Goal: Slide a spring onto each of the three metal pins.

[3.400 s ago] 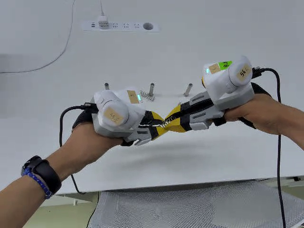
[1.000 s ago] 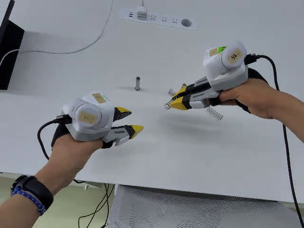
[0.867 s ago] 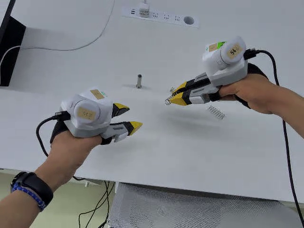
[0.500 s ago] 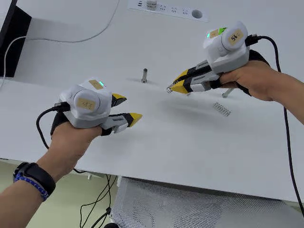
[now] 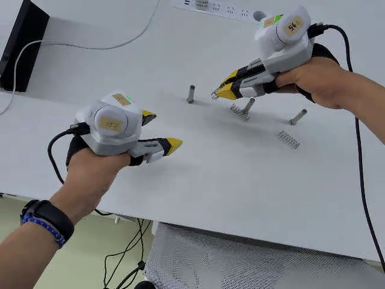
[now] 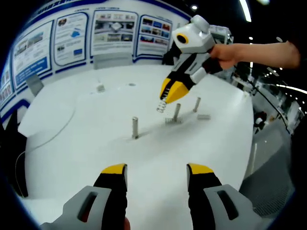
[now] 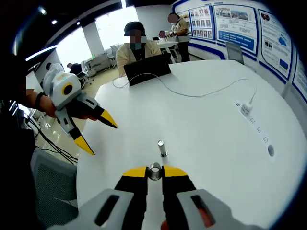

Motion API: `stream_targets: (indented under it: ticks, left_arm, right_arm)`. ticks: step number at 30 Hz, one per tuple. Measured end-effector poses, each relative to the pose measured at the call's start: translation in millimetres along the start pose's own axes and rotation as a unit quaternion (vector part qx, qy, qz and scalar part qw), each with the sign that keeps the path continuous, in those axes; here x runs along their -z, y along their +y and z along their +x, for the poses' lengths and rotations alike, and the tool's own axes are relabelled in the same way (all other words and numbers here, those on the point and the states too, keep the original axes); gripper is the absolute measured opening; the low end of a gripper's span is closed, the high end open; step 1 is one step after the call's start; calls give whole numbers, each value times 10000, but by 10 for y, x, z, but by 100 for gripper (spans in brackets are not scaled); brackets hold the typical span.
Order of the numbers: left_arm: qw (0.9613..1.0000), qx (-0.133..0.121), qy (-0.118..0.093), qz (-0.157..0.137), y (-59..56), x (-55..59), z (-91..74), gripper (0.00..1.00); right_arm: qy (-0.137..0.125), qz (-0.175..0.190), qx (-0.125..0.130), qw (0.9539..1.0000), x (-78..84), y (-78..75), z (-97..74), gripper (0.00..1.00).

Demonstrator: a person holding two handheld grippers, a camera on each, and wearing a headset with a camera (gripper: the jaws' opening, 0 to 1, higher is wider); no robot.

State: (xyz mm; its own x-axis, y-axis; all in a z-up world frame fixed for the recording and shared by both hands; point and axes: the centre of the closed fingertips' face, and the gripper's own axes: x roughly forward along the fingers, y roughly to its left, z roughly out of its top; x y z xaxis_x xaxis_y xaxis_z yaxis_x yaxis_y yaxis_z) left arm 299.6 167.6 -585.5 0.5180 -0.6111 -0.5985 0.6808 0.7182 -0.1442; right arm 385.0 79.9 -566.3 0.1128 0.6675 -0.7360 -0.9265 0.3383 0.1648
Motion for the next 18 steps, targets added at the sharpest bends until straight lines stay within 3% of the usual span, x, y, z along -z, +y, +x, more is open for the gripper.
stream_targets:
  ticks: [7, 18]
  left_arm:
    - [9999, -84, 40, -76, 56, 43, -22, 56]
    - [9994, -155, 24, -314, 89, 58, -49, 64]
  right_arm:
    - [22, -72, -19, 10000, -71, -77, 91, 12]
    - [73, -179, -79, 9998, -169, -56, 197, 12]
